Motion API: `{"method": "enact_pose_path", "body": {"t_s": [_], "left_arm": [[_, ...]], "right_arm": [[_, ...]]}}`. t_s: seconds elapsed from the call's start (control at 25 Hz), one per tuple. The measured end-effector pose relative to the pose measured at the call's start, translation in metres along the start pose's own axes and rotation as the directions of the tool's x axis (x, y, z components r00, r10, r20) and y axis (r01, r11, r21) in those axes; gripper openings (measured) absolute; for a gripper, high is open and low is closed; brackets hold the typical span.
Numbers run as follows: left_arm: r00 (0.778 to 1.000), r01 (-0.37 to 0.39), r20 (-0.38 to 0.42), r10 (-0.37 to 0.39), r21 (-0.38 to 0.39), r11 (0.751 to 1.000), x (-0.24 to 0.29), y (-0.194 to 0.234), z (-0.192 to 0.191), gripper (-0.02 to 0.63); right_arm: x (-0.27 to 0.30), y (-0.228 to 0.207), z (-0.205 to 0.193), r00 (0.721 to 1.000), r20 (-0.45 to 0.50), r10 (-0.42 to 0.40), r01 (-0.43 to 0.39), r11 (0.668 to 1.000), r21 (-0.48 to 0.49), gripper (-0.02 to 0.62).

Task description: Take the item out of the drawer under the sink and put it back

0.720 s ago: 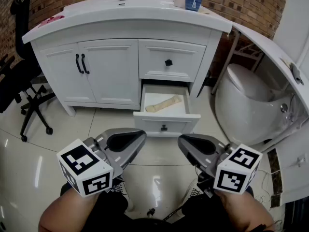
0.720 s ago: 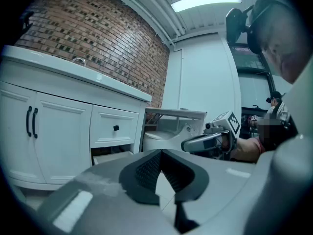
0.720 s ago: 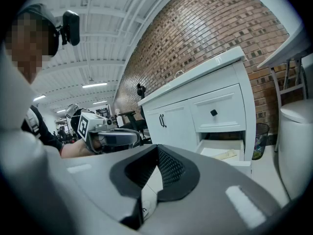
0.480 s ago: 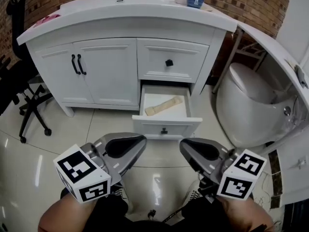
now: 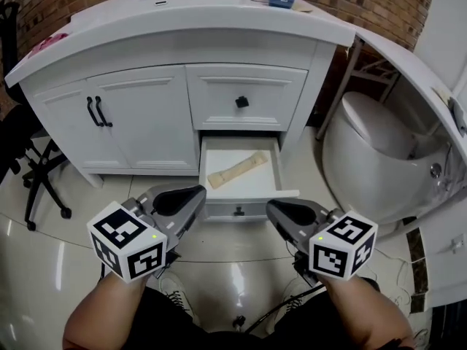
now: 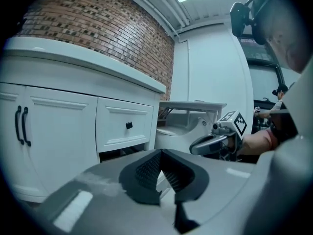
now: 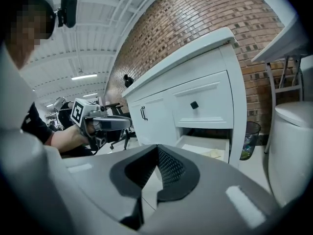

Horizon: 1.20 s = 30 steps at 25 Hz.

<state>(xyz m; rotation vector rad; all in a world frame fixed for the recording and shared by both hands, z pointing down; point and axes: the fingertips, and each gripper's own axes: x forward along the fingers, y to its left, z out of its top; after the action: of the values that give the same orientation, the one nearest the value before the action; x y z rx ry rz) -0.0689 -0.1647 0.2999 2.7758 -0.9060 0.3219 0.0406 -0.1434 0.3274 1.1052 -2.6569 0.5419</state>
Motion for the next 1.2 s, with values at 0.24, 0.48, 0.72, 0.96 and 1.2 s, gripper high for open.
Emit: {"method": "enact_pose_path", "body": {"t_s": [0.24, 0.48, 0.72, 0.96, 1.2], "left_arm": [[0.998, -0.012, -0.062, 0.01, -0.031, 0.999, 0.045, 0.031, -0.013, 0.006], [0.995, -0.008, -0.101, 0.004, -0.046, 0.999, 0.057, 0.039, -0.025, 0.006], [0.996, -0.001, -0.09, -0.004, -0.046, 0.999, 0.059, 0.038, -0.02, 0.006], [0.994, -0.011, -0.111, 0.009, -0.019, 1.0, 0.066, 0.04, -0.026, 0.006], [0.983, -0.034, -0.174, 0.054, 0.114, 0.993, 0.081, 0.056, -0.022, 0.006]], "right_arm": [[0.017, -0.043, 0.017, 0.998, 0.042, -0.04, 0.038, 0.999, 0.032, 0.003], [0.029, -0.052, 0.02, 0.999, 0.039, -0.023, 0.021, 0.999, 0.043, 0.003], [0.028, -0.057, 0.019, 0.999, 0.037, -0.023, 0.02, 0.998, 0.061, 0.003], [0.027, -0.06, 0.018, 0.999, 0.044, -0.023, 0.02, 0.998, 0.065, 0.003], [0.027, -0.065, 0.021, 0.998, 0.062, -0.026, 0.021, 0.997, 0.071, 0.003]]}}
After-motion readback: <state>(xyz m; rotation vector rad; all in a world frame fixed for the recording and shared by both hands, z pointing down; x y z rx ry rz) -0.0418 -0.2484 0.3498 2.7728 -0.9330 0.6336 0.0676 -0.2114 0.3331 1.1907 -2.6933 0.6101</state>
